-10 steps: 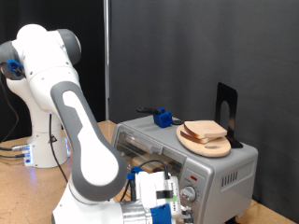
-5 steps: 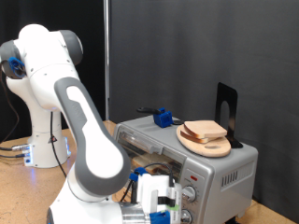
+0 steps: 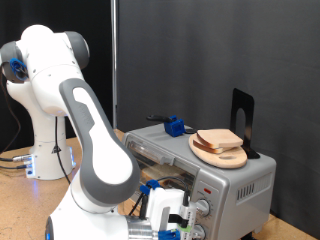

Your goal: Make a piece of toast with the oven

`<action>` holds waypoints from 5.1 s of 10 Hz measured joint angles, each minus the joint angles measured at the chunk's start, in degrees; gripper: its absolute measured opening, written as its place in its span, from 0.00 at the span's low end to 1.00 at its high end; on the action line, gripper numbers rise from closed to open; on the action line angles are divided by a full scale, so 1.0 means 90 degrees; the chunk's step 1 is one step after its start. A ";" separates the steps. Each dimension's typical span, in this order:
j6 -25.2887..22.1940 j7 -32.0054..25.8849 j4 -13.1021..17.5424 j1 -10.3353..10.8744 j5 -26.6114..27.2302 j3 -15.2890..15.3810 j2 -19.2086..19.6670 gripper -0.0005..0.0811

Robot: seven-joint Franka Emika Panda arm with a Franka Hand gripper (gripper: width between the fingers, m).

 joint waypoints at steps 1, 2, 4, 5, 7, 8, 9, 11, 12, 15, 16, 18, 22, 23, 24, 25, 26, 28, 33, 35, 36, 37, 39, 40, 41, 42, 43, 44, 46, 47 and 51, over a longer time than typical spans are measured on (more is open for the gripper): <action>-0.0018 0.0097 0.0002 0.0003 -0.0095 -0.0001 -0.0001 0.09; -0.0027 0.0228 0.0002 0.0011 -0.0194 -0.0001 -0.0002 0.09; -0.0026 0.0644 0.0001 0.0042 -0.0364 -0.0001 -0.0010 0.09; -0.0025 0.0770 0.0001 0.0056 -0.0413 0.0001 -0.0018 0.09; -0.0095 0.0744 -0.0002 0.0055 -0.0458 0.0011 -0.0033 0.09; -0.0121 0.0699 -0.0021 0.0051 -0.0464 0.0012 -0.0043 0.09; -0.0139 0.0649 -0.0080 0.0049 -0.0488 0.0010 -0.0078 0.09; -0.0150 0.0475 -0.0245 0.0042 -0.0501 0.0008 -0.0185 0.37; -0.0142 0.0317 -0.0308 0.0041 -0.0489 0.0012 -0.0208 0.53; 0.0061 -0.0500 -0.0528 0.0027 -0.0068 0.0069 -0.0261 0.93; 0.0082 -0.0596 -0.0561 0.0022 0.0011 0.0069 -0.0261 0.93; 0.0093 -0.0652 -0.0584 0.0019 0.0061 0.0069 -0.0262 0.98; 0.0075 -0.0376 -0.0625 0.0015 0.0051 0.0066 -0.0273 1.00; 0.0074 -0.0190 -0.0649 0.0015 0.0034 0.0063 -0.0284 1.00; 0.0072 -0.0076 -0.0665 0.0015 0.0018 0.0057 -0.0286 1.00; 0.0055 -0.0026 -0.0681 0.0013 0.0011 0.0047 -0.0286 1.00; 0.0011 0.0007 -0.0696 0.0011 0.0002 0.0033 -0.0285 1.00; -0.0194 0.0049 -0.0706 0.0004 -0.0084 -0.0008 -0.0272 1.00; -0.0615 0.0097 -0.0686 0.0066 -0.0427 0.0004 -0.0140 1.00; -0.0615 -0.0003 -0.0642 0.0066 -0.0417 0.0009 -0.0116 1.00; -0.0611 -0.0141 -0.0625 0.0067 -0.0400 0.0011 -0.0106 1.00; -0.0606 -0.0354 -0.0591 0.0067 -0.0390 0.0014 -0.0087 1.00; -0.0606 -0.0522 -0.0432 0.0074 -0.0398 0.0020 0.0020 1.00; -0.0606 -0.0584 -0.0341 0.0078 -0.0399 0.0023 0.0089 1.00; -0.0606 -0.0617 -0.0246 0.0083 -0.0399 0.0029 0.0153 1.00; -0.0586 -0.0617 -0.0133 0.0098 -0.0398 0.0030 0.0227 1.00; -0.0574 -0.0616 -0.0045 0.0114 -0.0398 0.0030 0.0279 1.00; -0.0573 -0.0598 0.0042 0.0130 -0.0398 0.0031 0.0329 0.99; -0.0520 -0.0528 0.0138 0.0215 -0.0396 0.0039 0.0404 0.82; -0.0514 -0.0464 0.0160 0.0230 -0.0396 0.0040 0.0405 0.61; -0.0590 -0.0151 0.0231 0.0244 -0.0411 0.0057 0.0395 0.20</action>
